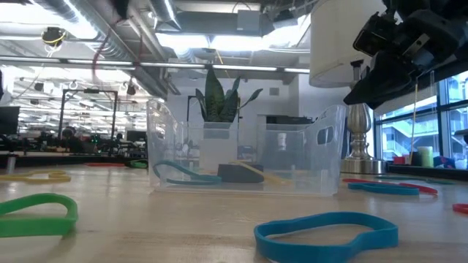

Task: Pick and place rubber bands into bin
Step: Put the red rubber band into the transparent bin

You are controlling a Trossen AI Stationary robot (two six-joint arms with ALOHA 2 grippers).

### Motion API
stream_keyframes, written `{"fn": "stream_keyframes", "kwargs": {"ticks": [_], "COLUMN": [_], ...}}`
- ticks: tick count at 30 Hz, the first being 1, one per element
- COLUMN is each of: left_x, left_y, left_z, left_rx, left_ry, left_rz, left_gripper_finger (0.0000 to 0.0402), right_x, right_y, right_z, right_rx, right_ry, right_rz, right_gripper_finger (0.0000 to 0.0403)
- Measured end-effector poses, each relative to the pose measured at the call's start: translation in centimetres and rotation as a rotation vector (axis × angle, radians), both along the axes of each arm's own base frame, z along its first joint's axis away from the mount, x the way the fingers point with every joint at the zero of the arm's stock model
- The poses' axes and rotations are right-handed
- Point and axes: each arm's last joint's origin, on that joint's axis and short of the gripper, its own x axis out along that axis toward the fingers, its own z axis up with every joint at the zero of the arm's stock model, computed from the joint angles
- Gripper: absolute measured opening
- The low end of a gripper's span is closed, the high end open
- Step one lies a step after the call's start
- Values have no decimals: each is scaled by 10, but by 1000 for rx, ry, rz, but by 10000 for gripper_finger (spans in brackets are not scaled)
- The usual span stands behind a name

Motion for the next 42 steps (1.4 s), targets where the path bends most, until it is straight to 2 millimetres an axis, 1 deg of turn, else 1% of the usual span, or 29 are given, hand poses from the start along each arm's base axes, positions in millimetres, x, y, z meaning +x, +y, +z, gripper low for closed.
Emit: {"fn": "stream_keyframes", "kwargs": {"ticks": [3,6,9,13,20,24,28,31,35,38,42], "left_x": [9,20,34,49,75,94,111,121,129,134,141], "left_y": [-2,-5,-8,-12,-15,-14,-11,-8,-4,0,0], "left_z": [9,12,9,-3,-39,-67,-100,-123,-147,-159,-168], "left_rx": [20,29,34,49,44,46,8,-22,-65,-97,-151], "left_ry": [-121,-217,-266,-256,-136,-51,52,123,194,225,199], "left_rz": [-39,-83,-122,-169,-174,-206,-234,-257,-266,-255,-272], "left_gripper_finger": [1,1,1,1,1,1,1,1,1,2,16], "right_x": [0,0,0,0,-1,-1,-1,-1,-1,-1,-1], "right_y": [0,1,1,1,1,1,1,1,1,1,1], "right_z": [0,0,-1,-1,-1,-1,-1,-1,-1,-1,-1], "right_rx": [8,8,8,23,26,27,30,47,47,47,46], "right_ry": [1,2,7,10,21,21,21,22,22,22,22], "right_rz": [13,14,15,34,35,34,32,21,21,21,22], "right_gripper_finger": [4,4,4,4,4,4,4,4,4,4,4]}}
